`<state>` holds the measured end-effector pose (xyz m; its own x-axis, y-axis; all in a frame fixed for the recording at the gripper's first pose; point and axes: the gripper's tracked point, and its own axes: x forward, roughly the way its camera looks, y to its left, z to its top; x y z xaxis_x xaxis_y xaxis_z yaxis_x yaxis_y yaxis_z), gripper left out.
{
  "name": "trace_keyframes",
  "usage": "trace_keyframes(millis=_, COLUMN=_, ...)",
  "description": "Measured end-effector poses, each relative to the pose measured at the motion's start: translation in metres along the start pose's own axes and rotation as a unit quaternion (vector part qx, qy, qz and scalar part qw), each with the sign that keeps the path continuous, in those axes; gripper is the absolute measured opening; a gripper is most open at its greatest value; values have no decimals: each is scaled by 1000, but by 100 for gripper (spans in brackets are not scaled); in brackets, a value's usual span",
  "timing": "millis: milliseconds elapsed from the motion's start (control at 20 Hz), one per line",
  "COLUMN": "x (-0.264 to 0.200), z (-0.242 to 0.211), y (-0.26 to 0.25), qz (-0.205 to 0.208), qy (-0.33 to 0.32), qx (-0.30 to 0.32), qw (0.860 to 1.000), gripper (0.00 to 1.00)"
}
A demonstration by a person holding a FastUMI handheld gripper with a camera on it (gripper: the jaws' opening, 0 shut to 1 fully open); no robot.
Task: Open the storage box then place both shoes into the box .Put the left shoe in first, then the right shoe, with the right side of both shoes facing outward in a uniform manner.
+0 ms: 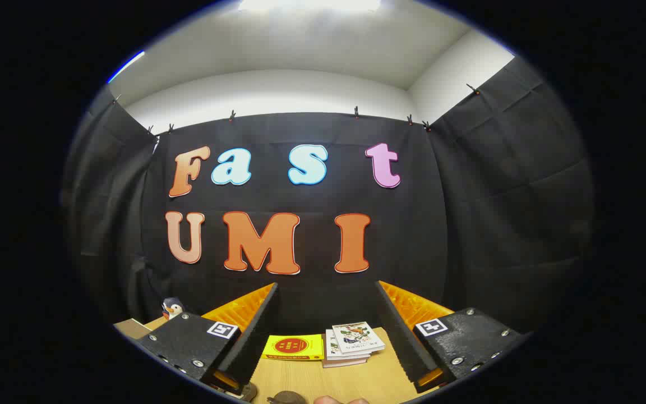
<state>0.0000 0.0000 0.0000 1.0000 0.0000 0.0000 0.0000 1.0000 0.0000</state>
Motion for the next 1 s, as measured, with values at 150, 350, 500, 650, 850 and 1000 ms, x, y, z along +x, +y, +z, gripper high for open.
trace_keyframes(millis=150, x=2, z=-3, y=-2, qz=4, qy=3, qx=-6, qw=1000, gripper=99)
trace_keyframes(millis=350, x=-2, z=-3, y=0, qz=23, qy=4, qx=3, qw=1000, gripper=99)
trace_keyframes(millis=500, x=-2, z=-16, y=-3, qz=36, qy=22, qx=0, qw=999, gripper=99)
trace_keyframes(millis=650, x=-1, z=-23, y=-7, qz=44, qy=28, qx=-1, qw=999, gripper=99)
trace_keyframes(millis=850, x=9, z=-39, y=-15, qz=40, qy=28, qx=7, qw=999, gripper=99)
trace_keyframes(millis=1000, x=8, z=-42, y=-25, qz=32, qy=28, qx=2, qw=999, gripper=99)
